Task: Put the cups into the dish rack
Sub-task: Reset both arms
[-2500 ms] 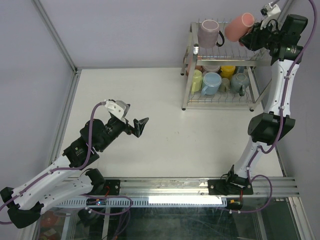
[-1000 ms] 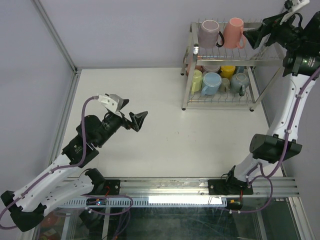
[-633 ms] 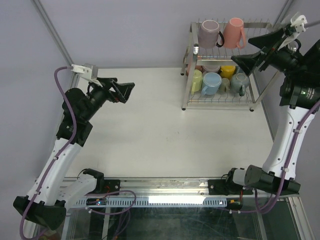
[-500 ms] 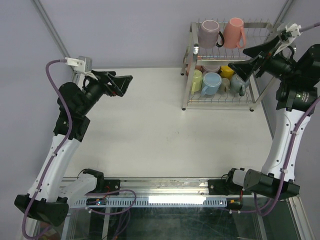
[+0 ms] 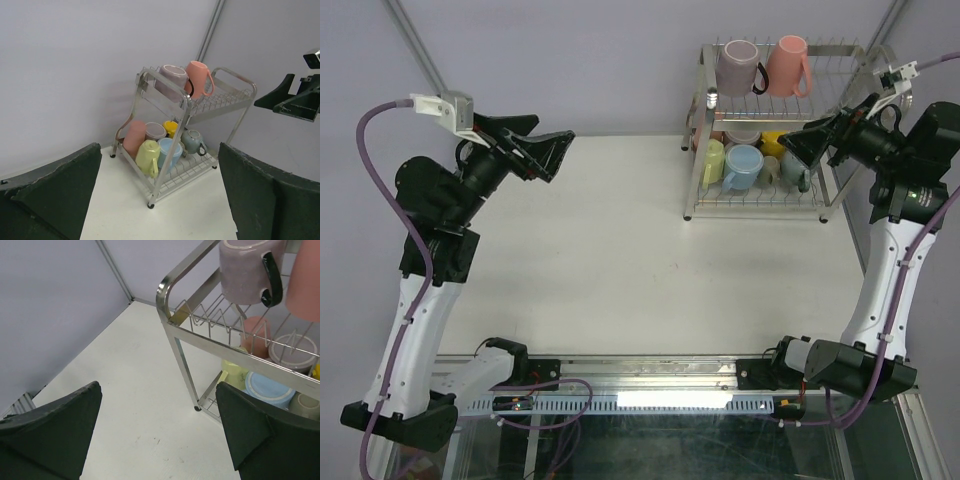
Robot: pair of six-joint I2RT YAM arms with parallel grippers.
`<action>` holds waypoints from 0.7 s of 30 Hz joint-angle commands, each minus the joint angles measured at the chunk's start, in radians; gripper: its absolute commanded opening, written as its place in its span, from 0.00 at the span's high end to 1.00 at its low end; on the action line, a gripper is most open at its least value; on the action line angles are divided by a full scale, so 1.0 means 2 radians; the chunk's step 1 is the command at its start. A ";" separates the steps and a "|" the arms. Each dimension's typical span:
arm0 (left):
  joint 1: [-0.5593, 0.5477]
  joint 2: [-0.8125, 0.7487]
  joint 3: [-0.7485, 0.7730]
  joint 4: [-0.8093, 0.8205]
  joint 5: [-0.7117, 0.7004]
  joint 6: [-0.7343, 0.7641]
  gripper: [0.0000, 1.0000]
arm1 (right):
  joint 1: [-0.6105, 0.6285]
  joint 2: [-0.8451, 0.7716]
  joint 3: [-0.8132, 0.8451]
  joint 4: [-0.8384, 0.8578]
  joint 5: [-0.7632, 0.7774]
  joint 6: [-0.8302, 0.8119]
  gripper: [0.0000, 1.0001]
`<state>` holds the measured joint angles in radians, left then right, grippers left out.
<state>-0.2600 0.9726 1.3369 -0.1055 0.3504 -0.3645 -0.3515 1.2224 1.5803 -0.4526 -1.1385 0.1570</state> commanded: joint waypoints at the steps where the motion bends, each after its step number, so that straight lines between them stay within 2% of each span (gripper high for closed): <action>1: 0.002 -0.022 0.026 -0.024 0.002 0.026 0.01 | -0.007 -0.018 0.044 -0.030 0.078 0.040 0.01; 8: 0.003 -0.024 0.028 -0.033 0.004 0.032 0.01 | -0.013 -0.018 0.075 -0.051 0.089 0.056 0.01; 21: 0.002 -0.014 0.030 -0.037 0.010 0.037 0.01 | -0.018 -0.020 0.055 0.001 0.039 0.095 0.01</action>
<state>-0.2600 0.9367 1.3586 -0.1894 0.3504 -0.3122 -0.3801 1.2098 1.6917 -0.5171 -1.0164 0.3099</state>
